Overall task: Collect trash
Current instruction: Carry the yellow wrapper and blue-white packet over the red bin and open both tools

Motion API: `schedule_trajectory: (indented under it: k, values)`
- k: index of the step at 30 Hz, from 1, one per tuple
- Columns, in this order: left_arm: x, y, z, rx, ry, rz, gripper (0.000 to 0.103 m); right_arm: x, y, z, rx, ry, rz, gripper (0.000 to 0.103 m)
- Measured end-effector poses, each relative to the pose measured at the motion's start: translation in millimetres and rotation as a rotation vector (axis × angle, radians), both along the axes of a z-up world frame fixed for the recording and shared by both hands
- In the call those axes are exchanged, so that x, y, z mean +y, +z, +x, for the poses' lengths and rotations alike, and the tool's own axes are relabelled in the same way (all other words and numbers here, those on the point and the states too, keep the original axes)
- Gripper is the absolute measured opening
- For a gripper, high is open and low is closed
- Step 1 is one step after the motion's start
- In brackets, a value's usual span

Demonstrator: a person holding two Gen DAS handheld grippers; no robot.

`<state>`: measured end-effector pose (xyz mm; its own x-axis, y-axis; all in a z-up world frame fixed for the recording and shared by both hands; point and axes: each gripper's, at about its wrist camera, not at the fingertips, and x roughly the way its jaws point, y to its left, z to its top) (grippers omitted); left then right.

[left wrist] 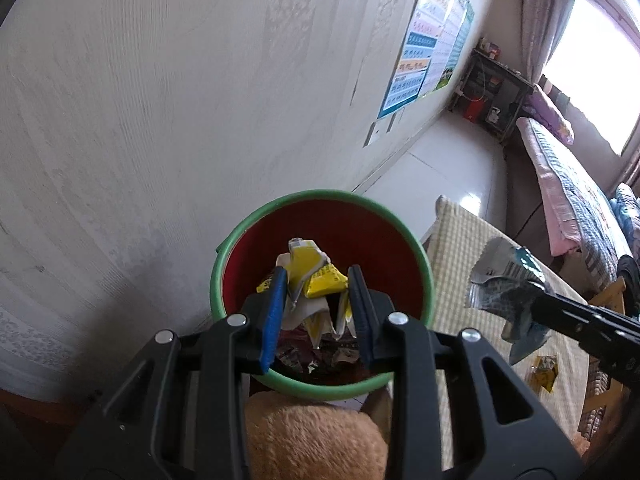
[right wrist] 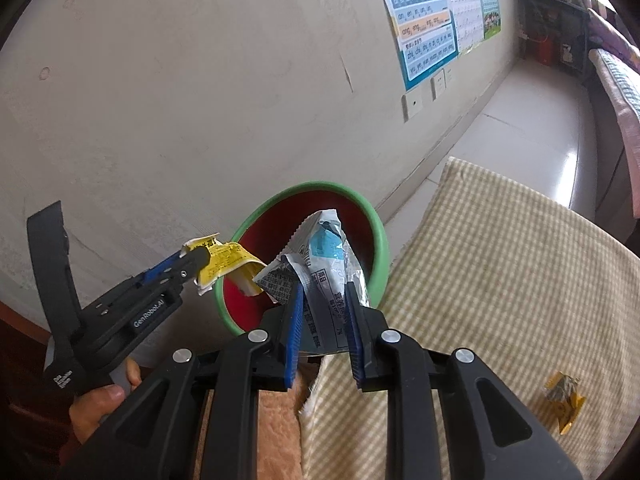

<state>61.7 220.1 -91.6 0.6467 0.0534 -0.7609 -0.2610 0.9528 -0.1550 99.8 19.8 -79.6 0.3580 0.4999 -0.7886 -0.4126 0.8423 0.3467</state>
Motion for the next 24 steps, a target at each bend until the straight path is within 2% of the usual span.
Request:
schedule_trajectory:
  k: [24]
  values:
    - [3.8,-23.8,25.5,0.061,-0.011,0.008,0.030,24.1,-15.1,25.7,0.058,0.006,-0.012,0.021]
